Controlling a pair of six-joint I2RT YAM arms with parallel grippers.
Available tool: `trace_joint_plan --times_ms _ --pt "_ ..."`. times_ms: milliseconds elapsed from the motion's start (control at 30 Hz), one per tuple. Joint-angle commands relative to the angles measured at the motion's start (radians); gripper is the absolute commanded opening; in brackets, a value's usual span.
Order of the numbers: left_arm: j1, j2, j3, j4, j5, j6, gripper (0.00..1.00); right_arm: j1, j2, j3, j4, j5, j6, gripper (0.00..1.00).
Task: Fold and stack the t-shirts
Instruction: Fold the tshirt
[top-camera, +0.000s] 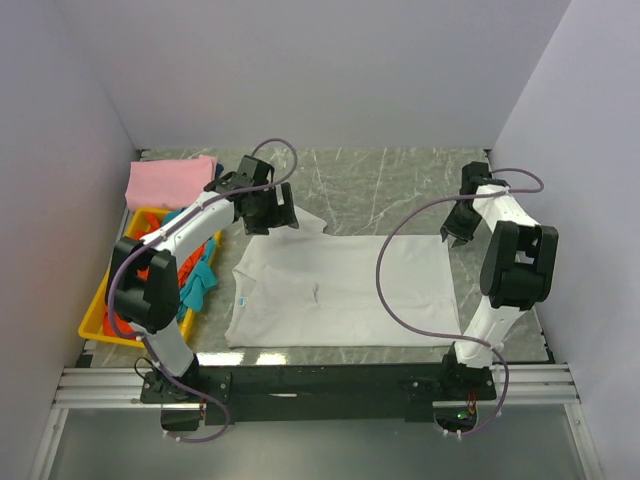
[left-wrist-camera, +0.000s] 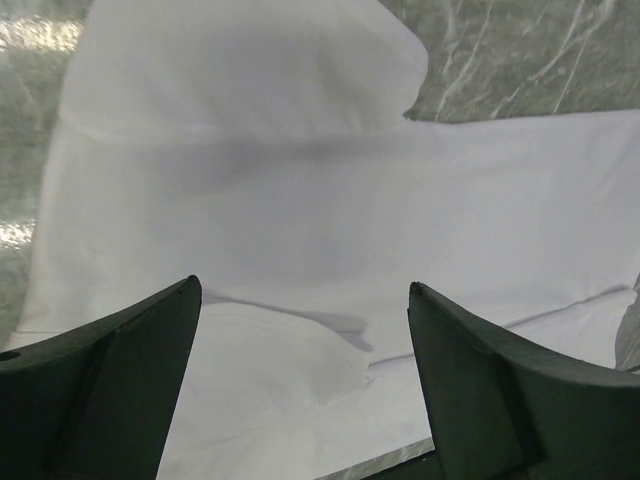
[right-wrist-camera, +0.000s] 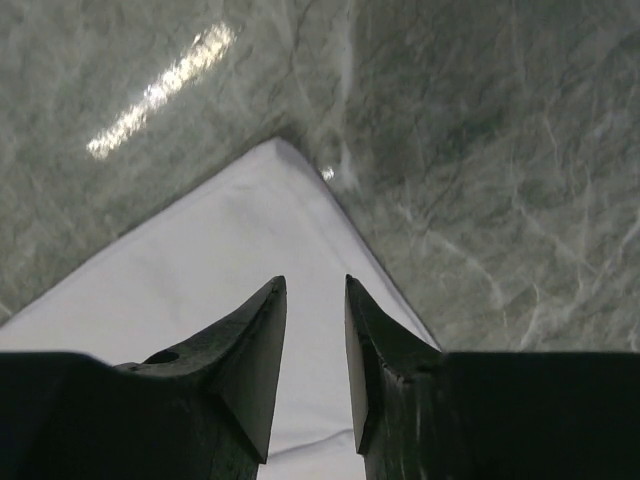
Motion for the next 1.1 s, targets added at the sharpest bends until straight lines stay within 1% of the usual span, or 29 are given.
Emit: trace_joint_plan --times_ms 0,200,333,667,933,1033,1067 --pt "0.022 0.010 0.054 -0.008 0.018 0.007 0.90 -0.032 0.029 0.038 0.102 -0.029 -0.001 0.37" --pt "0.042 0.017 0.058 0.005 0.030 -0.011 0.91 -0.052 0.115 0.070 0.131 -0.060 0.002 0.37" --pt "0.045 0.023 0.058 0.011 0.035 -0.022 0.91 -0.056 0.129 0.060 0.166 -0.101 0.007 0.37" --pt "0.053 0.032 0.052 0.017 0.035 -0.019 0.91 -0.062 0.176 0.079 0.197 -0.101 0.002 0.37" --pt "0.064 0.093 0.127 -0.006 0.021 0.023 0.91 -0.064 0.198 0.099 0.200 -0.092 -0.012 0.37" --pt "0.067 0.110 0.146 -0.006 0.027 0.033 0.91 -0.064 0.219 0.113 0.193 -0.093 -0.012 0.35" --pt "0.067 0.116 0.150 -0.006 0.030 0.035 0.91 -0.064 0.221 0.110 0.191 -0.095 -0.013 0.31"
